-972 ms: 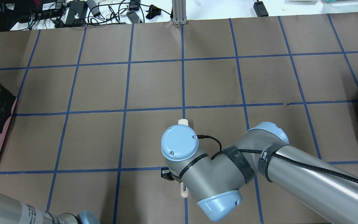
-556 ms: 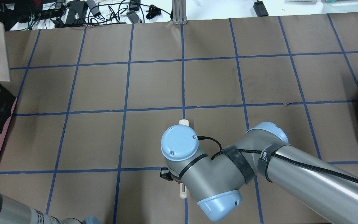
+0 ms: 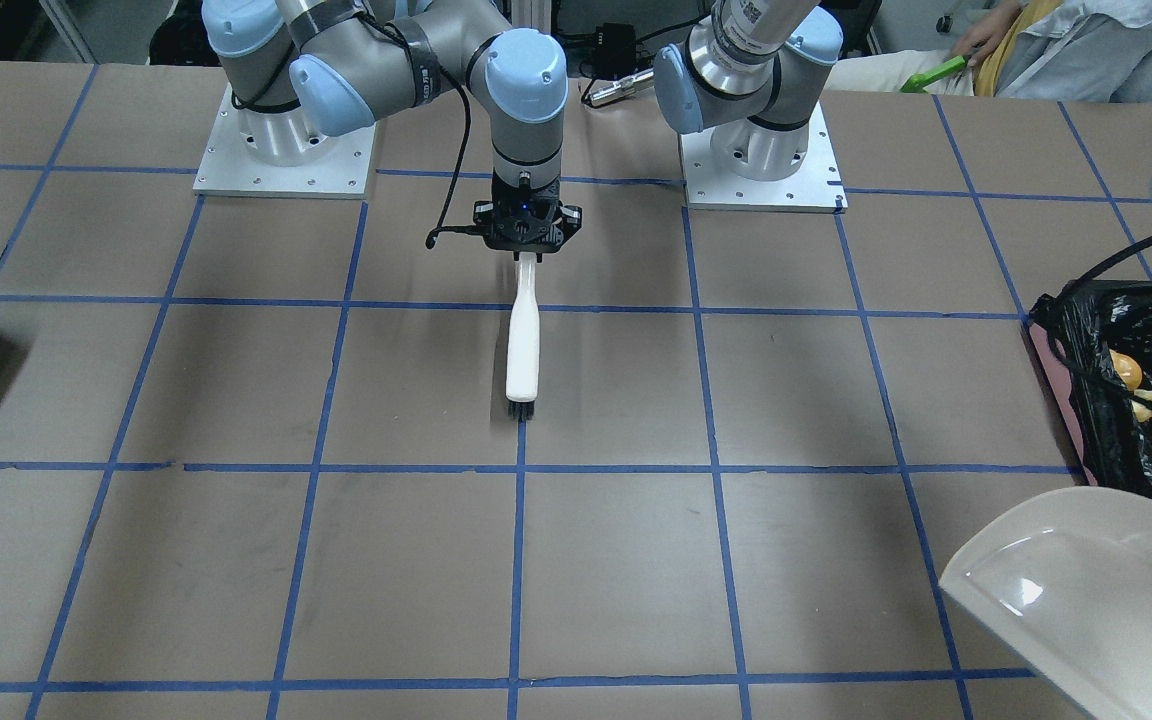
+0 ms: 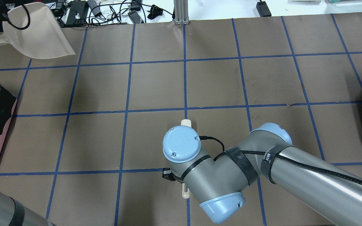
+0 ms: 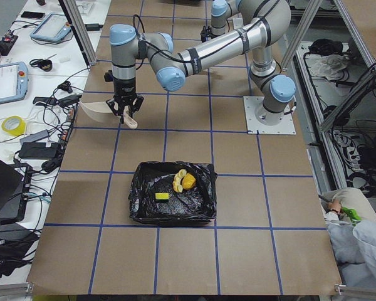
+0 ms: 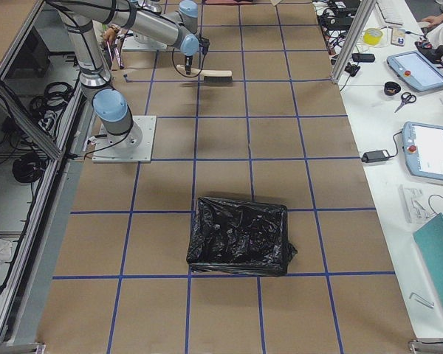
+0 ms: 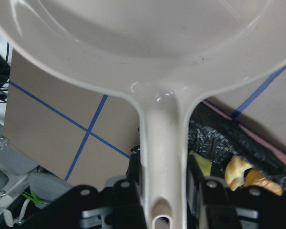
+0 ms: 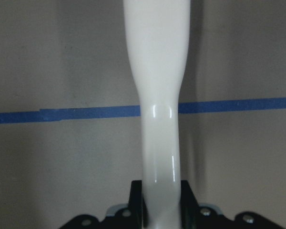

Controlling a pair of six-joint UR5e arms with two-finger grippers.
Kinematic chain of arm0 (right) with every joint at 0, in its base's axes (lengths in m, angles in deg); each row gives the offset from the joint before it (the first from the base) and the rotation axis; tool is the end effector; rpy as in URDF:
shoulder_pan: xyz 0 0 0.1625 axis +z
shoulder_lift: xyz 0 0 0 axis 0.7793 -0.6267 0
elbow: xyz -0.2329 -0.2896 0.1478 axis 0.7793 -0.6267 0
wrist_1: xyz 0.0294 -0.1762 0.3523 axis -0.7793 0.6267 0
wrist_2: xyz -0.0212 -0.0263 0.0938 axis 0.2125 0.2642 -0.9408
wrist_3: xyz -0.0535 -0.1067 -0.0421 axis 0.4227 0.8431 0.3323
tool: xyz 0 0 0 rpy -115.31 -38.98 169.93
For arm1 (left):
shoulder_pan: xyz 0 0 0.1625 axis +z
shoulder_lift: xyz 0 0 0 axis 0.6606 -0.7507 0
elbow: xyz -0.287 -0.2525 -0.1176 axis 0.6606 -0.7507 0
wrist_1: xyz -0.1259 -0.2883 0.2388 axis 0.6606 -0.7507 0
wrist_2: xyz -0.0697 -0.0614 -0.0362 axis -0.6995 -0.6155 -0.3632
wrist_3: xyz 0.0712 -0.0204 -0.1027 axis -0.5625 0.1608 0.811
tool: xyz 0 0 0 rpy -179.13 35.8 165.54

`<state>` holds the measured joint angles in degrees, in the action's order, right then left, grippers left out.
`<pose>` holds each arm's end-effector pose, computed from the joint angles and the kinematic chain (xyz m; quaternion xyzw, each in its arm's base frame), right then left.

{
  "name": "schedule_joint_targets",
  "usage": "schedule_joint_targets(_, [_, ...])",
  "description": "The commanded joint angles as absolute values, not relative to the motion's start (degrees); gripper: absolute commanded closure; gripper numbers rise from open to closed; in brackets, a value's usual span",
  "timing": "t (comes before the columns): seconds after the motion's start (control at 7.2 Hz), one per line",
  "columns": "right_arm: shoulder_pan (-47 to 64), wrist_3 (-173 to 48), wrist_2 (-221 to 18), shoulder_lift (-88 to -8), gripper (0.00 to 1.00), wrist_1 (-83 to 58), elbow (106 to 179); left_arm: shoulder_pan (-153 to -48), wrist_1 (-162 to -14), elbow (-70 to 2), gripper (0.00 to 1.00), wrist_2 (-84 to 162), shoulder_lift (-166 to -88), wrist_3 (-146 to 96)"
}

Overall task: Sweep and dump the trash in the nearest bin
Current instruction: 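Bring the empty dustpan back with left gripper while right lowers the brush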

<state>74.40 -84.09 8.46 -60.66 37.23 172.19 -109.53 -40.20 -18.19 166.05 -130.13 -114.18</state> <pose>0.3627 -0.2663 0.1858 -0.0233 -0.9987 -0.0446 0.0006 0.1489 -0.6391 0.3801 0.4242 0.8887 0.0267 0.1718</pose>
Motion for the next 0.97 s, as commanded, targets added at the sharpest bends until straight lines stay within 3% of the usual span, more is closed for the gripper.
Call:
schedule_joint_targets(0.0, [74.5,-83.5,8.6,-60.8,0.53,37.3,172.2,-114.5,-46.8,-18.3,1.00,157.0,-130.6,-90.3])
schedule_joint_targets(0.83, [74.2,-83.2,8.5,-62.3,0.10,37.6,171.1,-131.6,-48.3,-18.7,1.00,148.1,-135.9,-44.3])
